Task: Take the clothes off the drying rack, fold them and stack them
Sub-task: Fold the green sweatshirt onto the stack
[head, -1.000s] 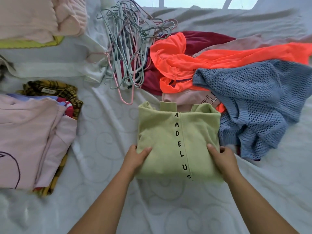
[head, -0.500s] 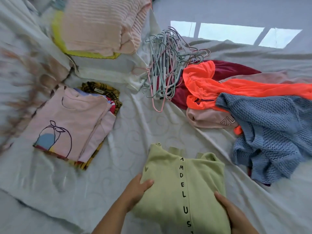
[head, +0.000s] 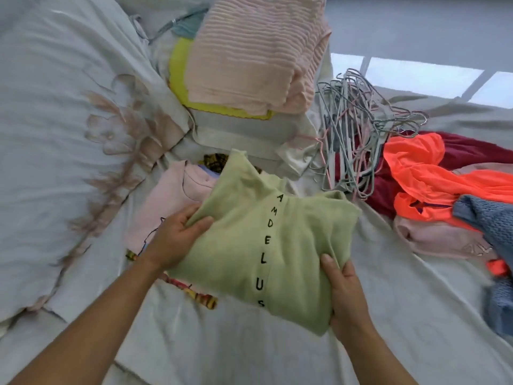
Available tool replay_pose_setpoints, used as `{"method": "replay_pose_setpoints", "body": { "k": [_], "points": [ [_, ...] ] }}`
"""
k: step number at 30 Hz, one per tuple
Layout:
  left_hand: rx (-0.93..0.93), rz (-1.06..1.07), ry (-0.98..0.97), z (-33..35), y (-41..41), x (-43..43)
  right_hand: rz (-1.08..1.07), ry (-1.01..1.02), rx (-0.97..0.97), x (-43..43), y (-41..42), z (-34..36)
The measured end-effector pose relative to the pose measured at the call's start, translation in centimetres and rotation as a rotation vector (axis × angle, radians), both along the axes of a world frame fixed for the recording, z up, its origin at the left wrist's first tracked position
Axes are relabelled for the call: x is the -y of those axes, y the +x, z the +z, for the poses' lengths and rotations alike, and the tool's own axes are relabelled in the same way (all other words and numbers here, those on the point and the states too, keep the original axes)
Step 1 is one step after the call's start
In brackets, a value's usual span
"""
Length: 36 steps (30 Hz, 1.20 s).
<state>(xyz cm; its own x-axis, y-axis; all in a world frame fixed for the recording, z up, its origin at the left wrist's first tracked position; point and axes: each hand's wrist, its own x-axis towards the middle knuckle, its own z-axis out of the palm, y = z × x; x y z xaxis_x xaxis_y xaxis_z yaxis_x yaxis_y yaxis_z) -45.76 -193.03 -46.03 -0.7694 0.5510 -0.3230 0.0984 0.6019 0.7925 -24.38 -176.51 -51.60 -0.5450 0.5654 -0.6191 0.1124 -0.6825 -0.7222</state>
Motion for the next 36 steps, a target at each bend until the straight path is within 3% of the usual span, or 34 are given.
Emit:
{"method": "replay_pose_setpoints", "body": {
  "k": [6, 10, 13, 15, 20, 25, 29, 32, 36],
  "points": [
    [-0.106, 0.104, -0.127, -0.2, -12.3, 6.1, 0.032, -0.073, -0.098, 7.3, -12.8, -1.4],
    [-0.055, 0.135, -0.29, -5.4, -16.8, 8.5, 0.04, -0.152, -0.024, 9.9, -16.1, -5.1],
    [-0.019, 0.196, -0.409, -10.0, -16.6, 8.6, 0.063, -0.11, 0.101, 10.1, -16.6, -7.1],
    [-0.146, 0.214, -0.452, -11.4, -16.2, 8.4, 0.071, -0.103, 0.118, 10.3, -16.8, -7.3],
    [-0.36, 0.281, -0.313, -10.7, -17.7, 9.7, 0.045, -0.078, 0.055, 12.1, -17.1, -6.5],
    [-0.319, 0.172, -0.564, -12.0, -18.4, 10.3, 0.101, 0.041, 0.174, 13.7, -17.6, -8.0],
    [-0.564, 0.133, -0.426, -10.7, -14.6, 6.4, 0.126, 0.025, 0.138, 13.0, -17.6, -8.5],
    [-0.519, -0.056, -0.556, -11.9, -10.9, 5.3, 0.168, -0.018, 0.133, 12.7, -17.3, -8.6],
    [-0.455, -0.008, -0.657, -14.4, -12.1, 6.3, 0.305, -0.051, 0.07, 11.5, -16.9, -8.7]
  ]
}}
